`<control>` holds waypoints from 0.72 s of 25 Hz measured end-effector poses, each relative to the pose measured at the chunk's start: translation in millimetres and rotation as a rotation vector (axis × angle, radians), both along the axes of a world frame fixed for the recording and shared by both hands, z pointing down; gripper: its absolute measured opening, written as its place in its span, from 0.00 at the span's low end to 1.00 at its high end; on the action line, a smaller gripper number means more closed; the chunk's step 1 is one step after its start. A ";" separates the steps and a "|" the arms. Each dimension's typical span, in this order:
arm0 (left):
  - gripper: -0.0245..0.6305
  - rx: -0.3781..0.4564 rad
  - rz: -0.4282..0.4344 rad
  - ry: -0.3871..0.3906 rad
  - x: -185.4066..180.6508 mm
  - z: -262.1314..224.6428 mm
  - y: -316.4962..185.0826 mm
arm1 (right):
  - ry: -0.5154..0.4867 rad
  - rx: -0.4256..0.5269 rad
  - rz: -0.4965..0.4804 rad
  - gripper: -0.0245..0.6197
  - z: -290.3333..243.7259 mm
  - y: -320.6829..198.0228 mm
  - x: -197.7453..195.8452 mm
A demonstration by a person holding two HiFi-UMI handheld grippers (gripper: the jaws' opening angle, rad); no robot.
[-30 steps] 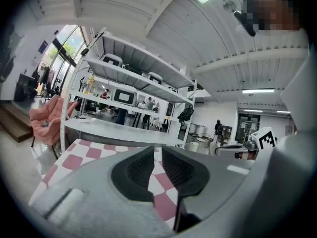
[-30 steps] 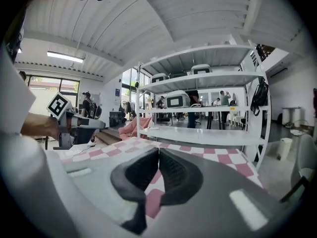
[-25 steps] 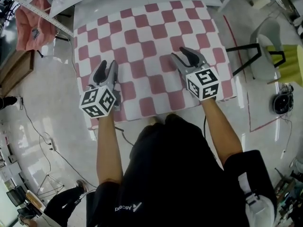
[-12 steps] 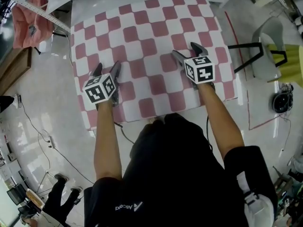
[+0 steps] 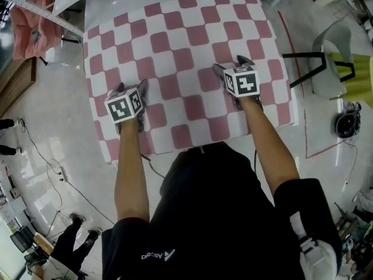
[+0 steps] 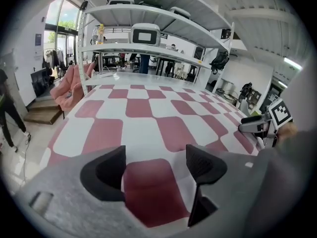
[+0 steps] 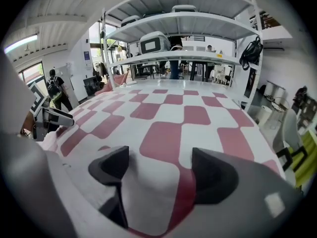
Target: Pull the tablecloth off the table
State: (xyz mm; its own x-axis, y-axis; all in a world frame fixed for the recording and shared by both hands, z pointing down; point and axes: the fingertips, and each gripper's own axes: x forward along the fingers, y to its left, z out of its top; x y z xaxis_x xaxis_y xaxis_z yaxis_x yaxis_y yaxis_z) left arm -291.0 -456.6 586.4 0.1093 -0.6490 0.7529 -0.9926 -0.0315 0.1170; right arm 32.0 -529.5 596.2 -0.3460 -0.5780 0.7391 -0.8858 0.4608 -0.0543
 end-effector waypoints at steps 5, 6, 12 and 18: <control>0.60 -0.013 0.027 -0.061 1.1 5.6 -1.6 | 0.002 0.004 0.013 0.64 2.4 -0.8 -0.8; 0.60 -0.016 0.028 -0.064 1.1 6.3 -1.5 | 0.005 0.006 0.015 0.64 2.4 -0.9 -0.9; 0.53 -0.008 0.064 -0.090 8.8 2.6 -2.7 | 0.026 -0.006 -0.014 0.52 0.1 2.8 -7.9; 0.42 -0.005 0.099 -0.087 17.8 0.0 -1.5 | 0.043 0.002 -0.048 0.31 -3.4 11.0 -19.4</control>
State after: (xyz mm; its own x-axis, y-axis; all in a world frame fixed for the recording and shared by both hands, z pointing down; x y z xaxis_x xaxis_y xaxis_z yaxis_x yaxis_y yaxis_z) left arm -273.3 -458.1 586.4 0.1065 -0.6346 0.7655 -0.9911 -0.1292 0.0309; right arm 12.6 -518.5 592.9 -0.3414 -0.5628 0.7528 -0.8641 0.5032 -0.0157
